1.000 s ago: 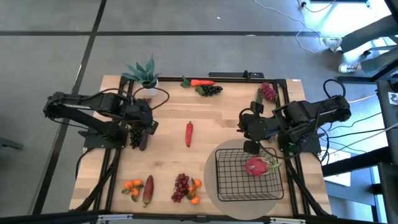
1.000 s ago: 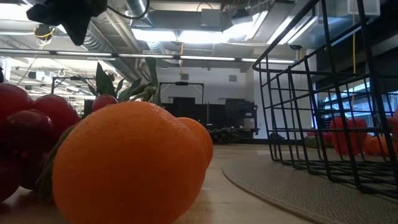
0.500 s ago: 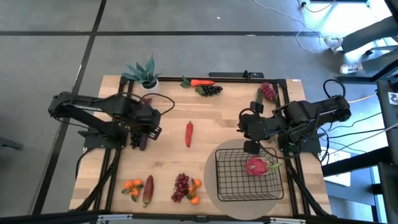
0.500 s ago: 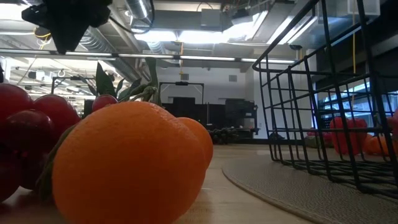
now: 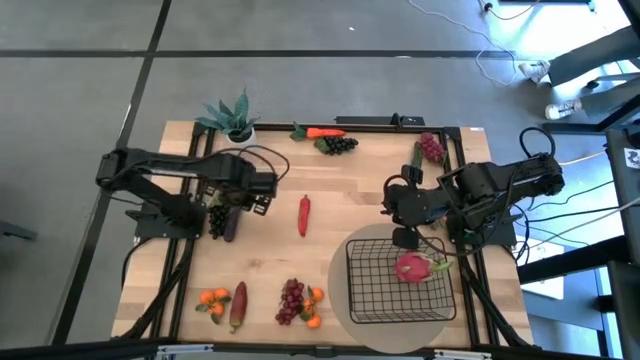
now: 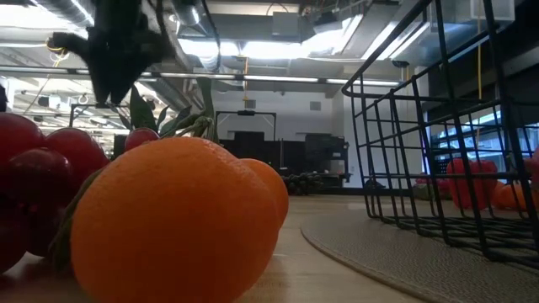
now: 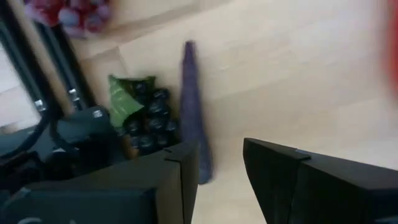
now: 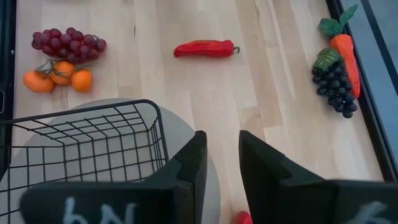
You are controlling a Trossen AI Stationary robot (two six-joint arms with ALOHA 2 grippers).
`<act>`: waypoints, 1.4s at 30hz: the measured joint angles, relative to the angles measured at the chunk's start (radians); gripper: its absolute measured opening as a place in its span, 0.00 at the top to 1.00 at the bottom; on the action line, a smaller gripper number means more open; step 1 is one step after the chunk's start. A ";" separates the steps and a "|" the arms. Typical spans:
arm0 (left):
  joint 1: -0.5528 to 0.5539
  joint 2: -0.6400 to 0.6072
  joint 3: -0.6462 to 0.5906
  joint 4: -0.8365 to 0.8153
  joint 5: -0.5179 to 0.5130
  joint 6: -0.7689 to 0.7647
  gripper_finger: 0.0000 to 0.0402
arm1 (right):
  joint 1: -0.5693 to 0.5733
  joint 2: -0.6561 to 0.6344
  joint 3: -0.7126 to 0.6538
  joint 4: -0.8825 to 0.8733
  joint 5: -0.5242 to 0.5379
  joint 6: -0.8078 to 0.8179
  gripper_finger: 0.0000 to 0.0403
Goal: Build produce basket
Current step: Put the eggplant into the wire basket
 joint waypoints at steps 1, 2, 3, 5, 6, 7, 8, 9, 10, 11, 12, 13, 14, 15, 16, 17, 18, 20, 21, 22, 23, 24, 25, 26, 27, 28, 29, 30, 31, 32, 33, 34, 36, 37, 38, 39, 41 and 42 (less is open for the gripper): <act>0.014 0.002 -0.013 0.007 0.011 0.024 0.72 | 0.000 0.000 0.000 0.000 0.000 0.000 0.80; 0.028 0.008 -0.023 0.027 0.027 0.039 0.72 | 0.000 0.000 0.000 0.000 0.000 0.000 0.80; 0.042 0.016 -0.041 0.050 0.041 0.055 0.72 | 0.000 0.000 0.000 0.000 0.000 0.000 0.80; 0.067 0.024 -0.084 0.073 0.050 0.086 0.72 | 0.000 0.000 0.000 0.000 -0.001 0.000 0.80; 0.077 0.023 -0.094 0.082 0.046 0.092 0.72 | 0.000 0.000 0.000 0.000 -0.001 0.000 0.80; 0.086 0.023 -0.105 0.108 0.042 0.096 0.72 | 0.000 0.000 0.000 0.000 -0.001 0.000 0.80; 0.095 0.026 -0.125 0.123 0.041 0.096 0.72 | 0.000 0.000 0.000 0.001 -0.001 0.000 0.80; 0.103 0.034 -0.144 0.131 0.044 0.098 0.72 | 0.000 0.000 0.000 0.001 -0.001 0.000 0.80; 0.113 0.037 -0.164 0.136 0.045 0.108 0.72 | 0.000 0.000 0.000 0.002 -0.001 0.000 0.80; 0.122 0.032 -0.178 0.144 0.045 0.119 0.72 | -0.001 0.000 0.000 0.002 -0.001 0.000 0.80; 0.131 0.028 -0.195 0.155 0.046 0.130 0.72 | -0.003 0.000 0.000 0.002 -0.001 0.000 0.80; 0.137 0.030 -0.217 0.168 0.046 0.137 0.72 | -0.005 0.000 0.000 0.002 -0.001 0.001 0.80; 0.142 0.034 -0.241 0.183 0.045 0.139 0.72 | -0.007 0.000 0.000 0.003 -0.001 0.005 0.80; 0.147 0.034 -0.259 0.201 0.046 0.140 0.72 | -0.009 0.000 0.000 0.004 -0.001 0.010 0.80; 0.151 0.031 -0.275 0.224 0.041 0.142 0.72 | -0.012 0.000 0.000 0.006 0.000 0.018 0.80; 0.153 0.030 -0.294 0.257 0.032 0.148 0.72 | -0.015 0.000 0.000 0.009 0.000 0.030 0.80; 0.155 0.032 -0.311 0.283 0.022 0.158 0.72 | -0.019 0.000 0.000 0.010 0.000 0.035 0.80; 0.162 0.032 -0.335 0.323 0.012 0.166 0.72 | -0.021 0.000 0.000 0.010 0.001 0.056 0.80; 0.165 0.032 -0.345 0.342 0.011 0.168 0.72 | -0.022 0.000 0.000 0.010 0.001 0.059 0.80; 0.168 0.032 -0.354 0.356 0.010 0.178 0.72 | -0.025 0.000 0.000 0.010 0.001 0.060 0.80; 0.172 0.032 -0.363 0.371 0.010 0.192 0.72 | -0.027 0.000 0.000 0.010 0.001 0.061 0.80; 0.175 0.032 -0.370 0.386 0.010 0.203 0.72 | -0.027 0.000 0.000 0.010 0.001 0.067 0.80; 0.179 0.032 -0.377 0.403 0.009 0.209 0.72 | -0.028 0.000 0.000 0.010 0.001 0.080 0.80; 0.183 0.032 -0.384 0.410 0.009 0.209 0.72 | -0.032 0.000 0.000 0.010 0.000 0.085 0.80; 0.187 0.032 -0.390 0.415 0.008 0.209 0.72 | -0.035 0.000 0.000 0.010 0.000 0.090 0.80; 0.190 0.032 -0.394 0.416 0.003 0.209 0.72 | -0.036 0.000 0.000 0.010 0.000 0.102 0.80; 0.195 0.032 -0.399 0.415 0.001 0.209 0.72 | -0.036 0.000 0.000 0.010 0.001 0.109 0.80; 0.199 0.032 -0.403 0.413 0.000 0.209 0.72 | -0.036 0.000 0.000 0.010 0.001 0.110 0.80; 0.204 0.032 -0.406 0.413 0.001 0.210 0.72 | -0.036 0.000 0.000 0.010 0.001 0.110 0.80; 0.207 0.032 -0.409 0.416 0.001 0.210 0.72 | -0.036 0.000 0.000 0.010 0.000 0.109 0.80; 0.210 0.032 -0.414 0.416 0.001 0.209 0.72 | -0.035 0.000 0.000 0.010 0.000 0.110 0.80; 0.212 0.032 -0.417 0.418 0.001 0.209 0.72 | -0.035 0.000 0.000 0.010 0.000 0.110 0.80; 0.214 0.032 -0.424 0.428 0.004 0.209 0.72 | -0.035 0.000 0.000 0.009 0.000 0.109 0.80; 0.214 0.032 -0.426 0.438 0.011 0.209 0.72 | -0.035 0.000 0.000 0.009 0.001 0.109 0.80; 0.214 0.032 -0.429 0.451 0.014 0.209 0.72 | -0.035 0.000 0.000 0.009 0.001 0.109 0.80; 0.214 0.032 -0.432 0.462 0.015 0.209 0.72 | -0.035 0.000 0.000 0.009 0.001 0.109 0.80; 0.214 0.032 -0.439 0.467 0.018 0.203 0.72 | -0.035 0.000 0.000 0.009 0.001 0.109 0.80; 0.214 0.032 -0.443 0.467 0.017 0.189 0.72 | -0.035 0.000 0.000 0.009 0.001 0.109 0.80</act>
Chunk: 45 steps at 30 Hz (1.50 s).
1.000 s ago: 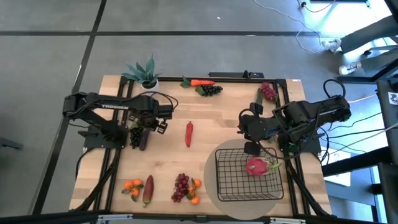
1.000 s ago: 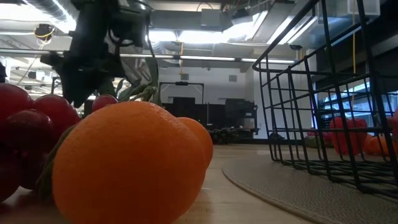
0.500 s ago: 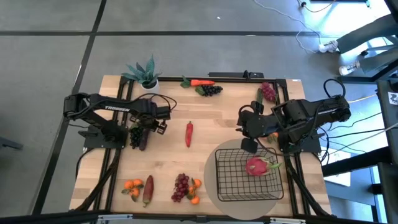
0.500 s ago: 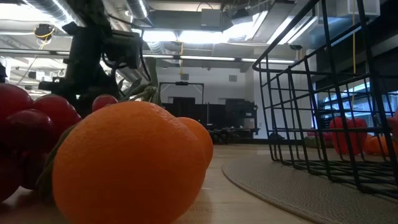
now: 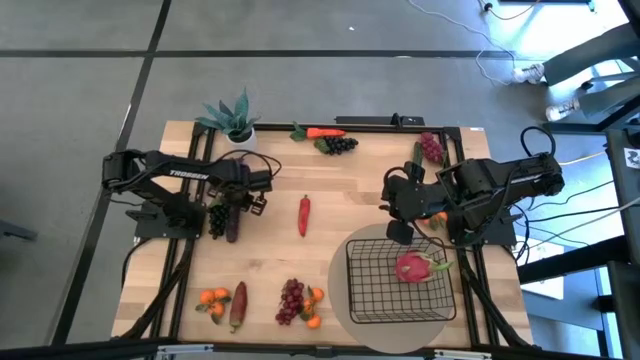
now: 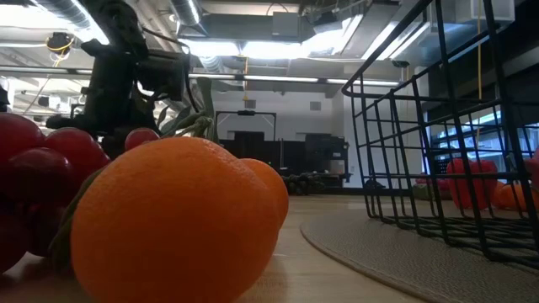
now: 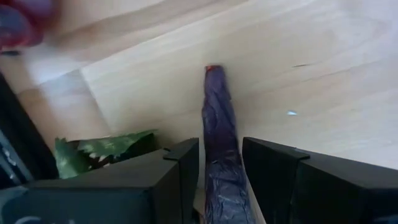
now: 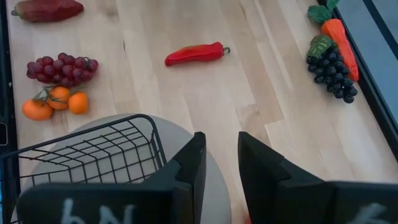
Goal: Build produce basket
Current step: Put the eggplant into the wire basket
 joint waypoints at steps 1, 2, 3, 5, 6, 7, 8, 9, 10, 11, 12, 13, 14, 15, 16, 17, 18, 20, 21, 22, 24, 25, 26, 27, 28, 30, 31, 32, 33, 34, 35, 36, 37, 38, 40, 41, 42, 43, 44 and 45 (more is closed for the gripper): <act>0.000 0.000 -0.004 0.000 0.000 -0.014 0.72 | 0.000 0.000 0.000 0.000 0.000 0.000 0.80; 0.000 0.000 -0.008 0.000 0.000 -0.028 0.72 | 0.000 0.000 0.000 0.000 0.000 0.000 0.80; 0.000 0.000 -0.012 0.002 0.000 -0.036 0.72 | 0.000 0.000 0.000 0.000 0.000 0.000 0.80; 0.000 0.000 -0.020 0.003 0.000 -0.051 0.72 | 0.000 0.000 0.000 -0.001 0.000 -0.001 0.80; 0.000 0.000 -0.023 0.002 0.000 -0.050 0.72 | 0.000 0.000 0.000 -0.001 0.000 -0.001 0.80; 0.000 0.000 -0.026 0.004 0.000 -0.046 0.72 | 0.000 0.000 0.000 -0.002 0.000 -0.002 0.80; 0.000 0.000 -0.030 0.006 0.000 -0.041 0.72 | 0.000 0.000 0.000 -0.002 0.000 -0.002 0.80; 0.000 0.000 -0.036 0.010 0.000 -0.030 0.72 | 0.000 0.000 0.000 -0.002 0.000 -0.002 0.80; 0.000 0.000 -0.042 0.017 0.000 -0.021 0.72 | 0.000 0.000 0.000 -0.002 0.000 -0.003 0.80; 0.000 0.000 -0.049 0.027 -0.001 -0.011 0.72 | 0.000 0.000 0.000 -0.002 0.000 -0.003 0.80; 0.000 0.002 -0.055 0.035 0.000 -0.002 0.72 | 0.000 0.000 0.000 -0.002 0.000 -0.003 0.80; -0.001 0.003 -0.059 0.038 0.001 0.001 0.72 | 0.000 0.000 0.000 -0.002 0.000 -0.003 0.80; -0.001 0.003 -0.060 0.040 0.003 0.002 0.73 | 0.000 0.000 0.000 -0.002 0.000 -0.003 0.80; -0.001 0.003 -0.060 0.039 0.004 0.006 0.75 | 0.000 0.000 0.000 -0.002 0.000 -0.003 0.80; -0.001 0.003 -0.060 0.041 0.005 0.017 0.78 | 0.000 0.000 0.000 -0.002 0.000 -0.003 0.80; -0.001 0.003 -0.060 0.044 0.006 0.026 0.81 | 0.000 0.000 0.000 -0.002 0.000 -0.003 0.80; -0.001 0.003 -0.060 0.045 0.007 0.032 0.84 | 0.000 0.000 0.000 -0.002 0.000 -0.003 0.80; -0.001 0.003 -0.060 0.048 0.011 0.051 0.92 | 0.000 0.000 0.000 -0.002 0.000 -0.003 0.80; -0.001 0.003 -0.060 0.049 0.017 0.059 0.95 | 0.000 0.000 0.000 -0.002 0.001 -0.003 0.80; -0.001 0.003 -0.060 0.050 0.022 0.065 0.95 | 0.000 0.000 0.000 -0.002 0.001 -0.003 0.80; -0.010 0.003 -0.049 0.047 0.039 0.083 0.95 | 0.000 0.000 0.000 -0.003 0.000 -0.004 0.80; -0.017 0.003 -0.036 0.047 0.047 0.094 0.95 | 0.000 0.000 0.000 -0.007 0.000 -0.005 0.80; -0.028 0.000 -0.019 0.049 0.052 0.107 0.95 | 0.000 0.000 0.000 -0.013 0.000 -0.005 0.80; -0.038 -0.006 0.001 0.046 0.055 0.117 0.95 | 0.000 0.000 0.000 -0.019 0.000 -0.006 0.80; -0.046 -0.008 0.026 0.044 0.055 0.132 0.96 | 0.000 0.000 0.000 -0.026 -0.001 -0.005 0.80; -0.066 -0.008 0.080 0.038 0.056 0.161 0.96 | 0.000 0.000 0.000 -0.034 -0.021 -0.005 0.80; -0.075 -0.008 0.112 0.031 0.056 0.181 0.96 | 0.000 0.000 0.000 -0.034 -0.034 -0.005 0.80; -0.085 -0.008 0.146 0.027 0.057 0.205 0.96 | 0.000 0.000 0.000 -0.034 -0.045 -0.006 0.80; -0.095 -0.008 0.181 0.024 0.058 0.228 0.96 | 0.000 0.000 0.000 -0.034 -0.052 -0.008 0.80; -0.105 -0.008 0.215 0.018 0.058 0.254 0.96 | 0.001 0.000 0.000 -0.034 -0.052 -0.014 0.80; -0.116 -0.008 0.249 0.016 0.059 0.276 0.96 | 0.001 0.000 0.000 -0.034 -0.054 -0.027 0.80; -0.124 -0.008 0.287 0.016 0.059 0.294 0.96 | 0.001 0.000 0.000 -0.034 -0.059 -0.039 0.80; -0.132 -0.008 0.325 0.017 0.058 0.315 0.96 | 0.001 0.000 0.000 -0.034 -0.075 -0.057 0.80; -0.140 -0.008 0.363 0.017 0.058 0.336 0.96 | 0.001 0.000 0.000 -0.034 -0.090 -0.069 0.80; -0.154 -0.008 0.436 0.017 0.057 0.384 0.96 | 0.001 0.000 0.000 -0.035 -0.109 -0.097 0.80; -0.162 -0.008 0.470 0.017 0.057 0.415 0.96 | 0.001 0.000 0.000 -0.036 -0.114 -0.110 0.80; -0.171 -0.008 0.505 0.018 0.056 0.446 0.96 | 0.002 0.000 0.000 -0.036 -0.120 -0.126 0.80; -0.181 -0.008 0.537 0.022 0.055 0.475 0.96 | 0.002 0.000 0.000 -0.036 -0.122 -0.140 0.80; -0.192 -0.007 0.566 0.025 0.055 0.504 0.96 | 0.002 0.000 0.000 -0.036 -0.122 -0.158 0.80; -0.202 -0.004 0.593 0.027 0.056 0.531 0.96 | 0.002 0.000 0.000 -0.033 -0.123 -0.164 0.80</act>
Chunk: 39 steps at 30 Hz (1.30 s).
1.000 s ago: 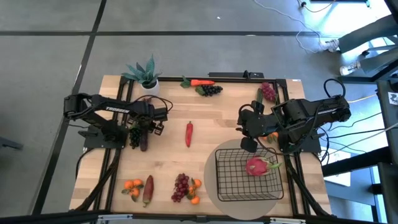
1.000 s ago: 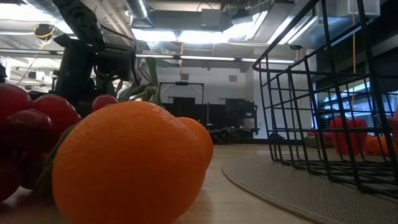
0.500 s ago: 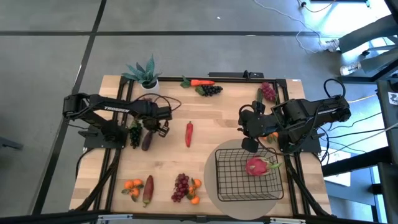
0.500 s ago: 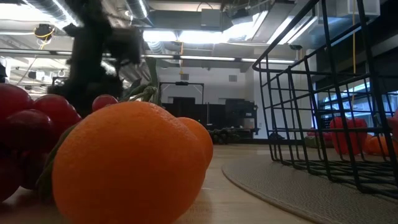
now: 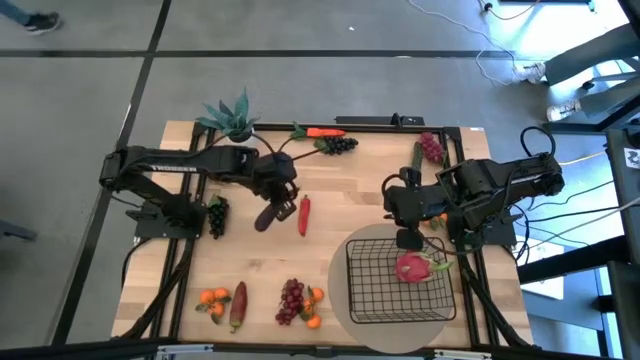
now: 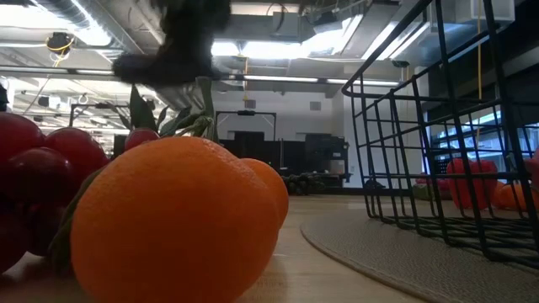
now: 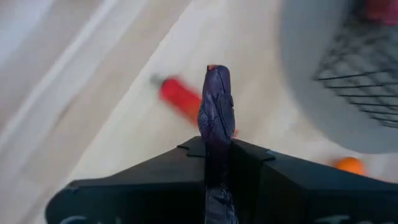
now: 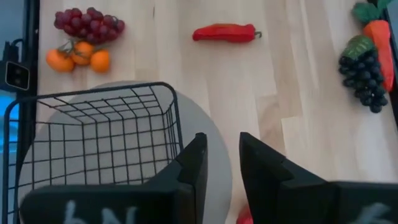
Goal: Build produce basket
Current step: Put the eggplant into the wire basket
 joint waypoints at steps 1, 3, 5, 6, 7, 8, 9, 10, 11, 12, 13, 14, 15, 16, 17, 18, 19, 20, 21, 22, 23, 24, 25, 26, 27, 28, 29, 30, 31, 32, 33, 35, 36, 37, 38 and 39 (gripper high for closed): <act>-0.010 0.006 0.026 0.002 0.001 0.026 0.96 | 0.000 0.000 0.000 0.009 0.000 -0.005 0.80; -0.029 0.013 0.068 0.002 0.001 0.075 0.97 | 0.000 0.000 0.000 0.036 0.000 -0.030 0.80; -0.046 0.012 0.105 0.006 0.001 0.125 0.97 | -0.002 0.000 0.000 0.064 0.000 -0.067 0.80; -0.054 0.012 0.113 0.018 0.002 0.149 0.97 | -0.002 0.000 0.000 0.083 0.000 -0.090 0.80; -0.059 0.012 0.117 0.029 0.008 0.165 0.97 | -0.002 0.000 0.000 0.104 0.000 -0.119 0.80; -0.064 0.013 0.117 0.041 0.016 0.178 0.97 | -0.002 0.000 0.000 0.123 0.001 -0.150 0.80; -0.069 0.013 0.117 0.057 0.024 0.186 0.97 | -0.002 0.000 -0.002 0.147 0.001 -0.184 0.80; -0.073 0.013 0.117 0.074 0.031 0.192 0.97 | -0.002 0.000 -0.003 0.169 0.001 -0.223 0.80; -0.076 0.013 0.118 0.080 0.031 0.201 0.97 | -0.002 0.000 -0.003 0.189 0.001 -0.262 0.80; -0.079 0.013 0.118 0.077 0.031 0.206 0.97 | -0.002 0.000 -0.003 0.210 0.001 -0.305 0.80; -0.082 0.013 0.118 0.073 0.031 0.209 0.97 | -0.002 0.000 -0.003 0.231 0.001 -0.348 0.80; -0.085 0.013 0.118 0.073 0.031 0.212 0.97 | -0.002 0.002 -0.003 0.253 0.001 -0.387 0.80; -0.087 0.014 0.118 0.076 0.031 0.218 0.97 | -0.002 0.005 -0.003 0.274 0.003 -0.419 0.80; -0.089 0.016 0.118 0.082 0.030 0.225 0.97 | -0.002 0.006 -0.003 0.287 0.013 -0.444 0.80; -0.090 0.019 0.118 0.091 0.030 0.228 0.97 | -0.002 0.008 -0.003 0.291 0.027 -0.464 0.80; -0.090 0.022 0.118 0.096 0.030 0.228 0.97 | -0.002 0.012 -0.003 0.293 0.041 -0.471 0.80; -0.091 0.023 0.118 0.096 0.032 0.228 0.97 | -0.002 0.015 -0.003 0.296 0.056 -0.477 0.80; -0.091 0.023 0.118 0.098 0.038 0.230 0.97 | -0.002 0.019 -0.003 0.295 0.069 -0.490 0.80; -0.090 0.022 0.118 0.102 0.048 0.231 0.97 | -0.002 0.026 -0.003 0.296 0.081 -0.496 0.80; -0.090 0.025 0.118 0.107 0.057 0.232 0.97 | -0.002 0.032 -0.003 0.300 0.090 -0.511 0.80; -0.090 0.033 0.118 0.115 0.063 0.232 0.97 | -0.002 0.041 -0.003 0.307 0.097 -0.525 0.80; -0.090 0.040 0.118 0.121 0.071 0.234 0.97 | -0.002 0.050 -0.003 0.316 0.105 -0.543 0.80; -0.090 0.046 0.117 0.125 0.079 0.241 0.97 | -0.002 0.061 -0.003 0.320 0.118 -0.553 0.80; -0.090 0.051 0.117 0.137 0.086 0.251 0.97 | -0.002 0.074 -0.003 0.325 0.130 -0.567 0.80; -0.090 0.054 0.117 0.155 0.096 0.257 0.97 | -0.002 0.085 -0.003 0.334 0.141 -0.577 0.80; -0.090 0.057 0.117 0.163 0.105 0.259 0.97 | -0.002 0.099 -0.003 0.337 0.154 -0.596 0.80; -0.090 0.060 0.117 0.162 0.108 0.260 0.97 | -0.004 0.113 -0.003 0.341 0.165 -0.610 0.80; -0.090 0.066 0.117 0.164 0.109 0.260 0.97 | -0.007 0.124 -0.004 0.351 0.175 -0.625 0.80; -0.090 0.073 0.117 0.172 0.109 0.260 0.97 | -0.011 0.135 -0.004 0.358 0.176 -0.639 0.80; -0.090 0.078 0.117 0.173 0.109 0.260 0.97 | -0.018 0.144 -0.004 0.362 0.177 -0.650 0.80; -0.090 0.080 0.117 0.173 0.109 0.260 0.97 | -0.024 0.152 -0.004 0.369 0.177 -0.656 0.80; -0.090 0.079 0.117 0.192 0.109 0.260 0.97 | -0.042 0.167 -0.004 0.384 0.176 -0.659 0.80; -0.090 0.079 0.117 0.202 0.109 0.260 0.97 | -0.050 0.175 -0.004 0.384 0.176 -0.659 0.80; -0.090 0.079 0.117 0.206 0.109 0.260 0.97 | -0.060 0.184 -0.004 0.385 0.176 -0.660 0.80; -0.090 0.079 0.117 0.209 0.109 0.259 0.97 | -0.070 0.192 -0.004 0.386 0.176 -0.662 0.80; -0.090 0.079 0.117 0.218 0.109 0.259 0.97 | -0.077 0.201 -0.004 0.386 0.176 -0.667 0.80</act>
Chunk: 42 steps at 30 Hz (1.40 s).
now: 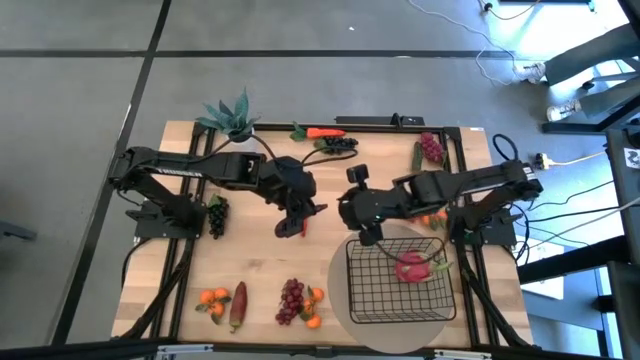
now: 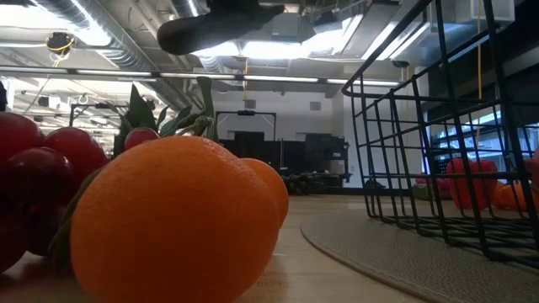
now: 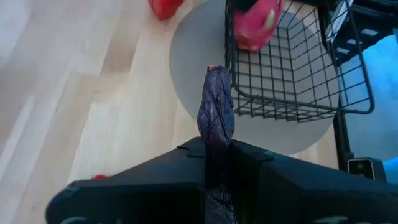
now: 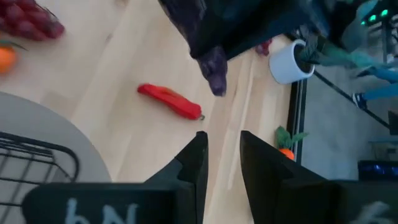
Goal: Build produce basket
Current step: Put the eggplant into the wire basket
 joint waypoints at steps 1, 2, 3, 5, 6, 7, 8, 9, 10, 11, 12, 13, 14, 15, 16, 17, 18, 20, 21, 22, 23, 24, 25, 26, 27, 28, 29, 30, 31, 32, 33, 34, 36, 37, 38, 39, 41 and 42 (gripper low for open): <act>0.000 0.000 0.000 0.009 0.000 0.000 0.97 | -0.006 0.008 0.000 0.003 0.000 -0.008 0.80; 0.000 0.000 0.000 0.011 0.000 0.000 0.97 | -0.013 0.016 0.000 0.012 0.001 -0.017 0.80; 0.000 0.000 0.000 0.010 0.000 0.000 0.97 | -0.017 0.022 0.000 0.022 0.000 -0.036 0.80; 0.000 0.000 0.000 0.010 0.000 0.000 0.97 | -0.021 0.038 0.000 0.044 -0.012 -0.066 0.80; 0.000 0.000 0.000 0.010 0.000 0.000 0.96 | -0.023 0.045 0.000 0.064 -0.018 -0.083 0.80; 0.000 0.000 0.000 0.010 0.000 0.000 0.96 | -0.023 0.050 0.000 0.079 -0.019 -0.094 0.80; 0.000 0.000 0.000 0.010 0.000 -0.001 0.96 | -0.023 0.055 0.000 0.085 -0.020 -0.110 0.80; 0.000 0.000 0.000 0.010 0.000 -0.001 0.96 | -0.023 0.060 0.000 0.096 -0.020 -0.114 0.80; 0.000 0.000 0.000 0.010 -0.001 -0.001 0.96 | -0.023 0.065 0.000 0.111 -0.021 -0.115 0.80; 0.000 0.000 0.000 0.009 -0.001 -0.001 0.96 | -0.023 0.070 0.000 0.115 -0.025 -0.115 0.80; 0.000 0.000 0.000 0.009 -0.001 -0.001 0.96 | -0.024 0.074 0.000 0.116 -0.028 -0.115 0.80; 0.000 0.000 0.000 0.009 -0.001 -0.001 0.96 | -0.024 0.079 0.000 0.121 -0.030 -0.115 0.80; 0.000 0.000 0.000 0.008 -0.001 -0.001 0.96 | -0.024 0.083 0.000 0.128 -0.035 -0.115 0.80; 0.000 0.000 0.000 0.007 0.000 -0.001 0.96 | -0.025 0.086 0.000 0.134 -0.043 -0.115 0.80; 0.000 0.000 0.000 0.006 0.000 -0.001 0.96 | -0.026 0.090 0.000 0.142 -0.049 -0.116 0.80; 0.000 0.000 0.000 0.005 0.001 -0.001 0.96 | -0.026 0.093 0.000 0.153 -0.052 -0.116 0.80; 0.000 0.000 0.000 0.005 0.005 -0.001 0.96 | -0.026 0.094 0.000 0.160 -0.053 -0.117 0.80; 0.000 0.000 0.000 0.006 0.011 -0.001 0.96 | -0.026 0.095 0.000 0.172 -0.054 -0.132 0.80; 0.000 0.000 0.000 0.005 0.012 -0.001 0.96 | -0.026 0.095 0.000 0.178 -0.054 -0.145 0.80; 0.000 0.000 0.000 0.005 0.012 -0.001 0.96 | -0.026 0.096 0.000 0.185 -0.054 -0.162 0.80; 0.000 0.000 0.000 0.004 0.012 -0.001 0.96 | -0.026 0.097 0.000 0.190 -0.055 -0.168 0.80; 0.000 0.000 0.000 0.004 0.012 -0.001 0.96 | -0.026 0.097 0.000 0.193 -0.056 -0.169 0.80; 0.000 0.000 0.000 0.004 0.012 -0.001 0.96 | -0.026 0.097 0.000 0.196 -0.058 -0.168 0.80; 0.000 0.000 0.000 0.004 0.013 -0.001 0.96 | -0.029 0.097 0.000 0.199 -0.065 -0.168 0.80; 0.000 0.000 0.000 0.004 0.015 -0.001 0.96 | -0.031 0.097 0.000 0.201 -0.079 -0.168 0.80; 0.000 0.000 0.000 0.003 0.014 -0.001 0.96 | -0.033 0.097 0.000 0.203 -0.088 -0.168 0.80; 0.000 0.000 0.000 0.003 0.014 -0.001 0.96 | -0.033 0.097 0.000 0.206 -0.094 -0.168 0.80; 0.000 0.000 0.000 0.003 0.014 -0.001 0.96 | -0.033 0.097 0.000 0.210 -0.095 -0.168 0.81; 0.000 -0.001 0.000 0.003 0.015 -0.001 0.96 | -0.033 0.097 0.000 0.210 -0.095 -0.168 0.82; 0.000 -0.001 0.000 0.003 0.015 -0.001 0.96 | -0.033 0.097 0.000 0.210 -0.095 -0.168 0.83; 0.000 -0.001 0.000 0.003 0.015 -0.002 0.96 | -0.033 0.097 0.000 0.210 -0.095 -0.168 0.84; 0.000 -0.001 0.000 0.003 0.015 -0.002 0.96 | -0.033 0.097 0.000 0.210 -0.095 -0.167 0.86; 0.000 -0.001 0.000 0.003 0.016 -0.002 0.96 | -0.033 0.097 0.000 0.210 -0.095 -0.167 0.90; 0.000 -0.001 0.000 0.003 0.016 -0.002 0.96 | -0.033 0.097 0.000 0.210 -0.095 -0.167 0.92; 0.000 -0.001 0.000 0.003 0.015 -0.002 0.96 | -0.034 0.097 0.000 0.210 -0.095 -0.168 0.94; 0.000 -0.001 0.000 0.003 0.015 -0.002 0.96 | -0.036 0.097 0.000 0.210 -0.096 -0.168 0.95; 0.000 -0.001 0.000 0.003 0.015 -0.003 0.96 | -0.037 0.097 0.000 0.210 -0.097 -0.168 0.98; 0.000 -0.001 0.000 0.003 0.015 -0.004 0.96 | -0.038 0.097 0.000 0.210 -0.097 -0.168 0.98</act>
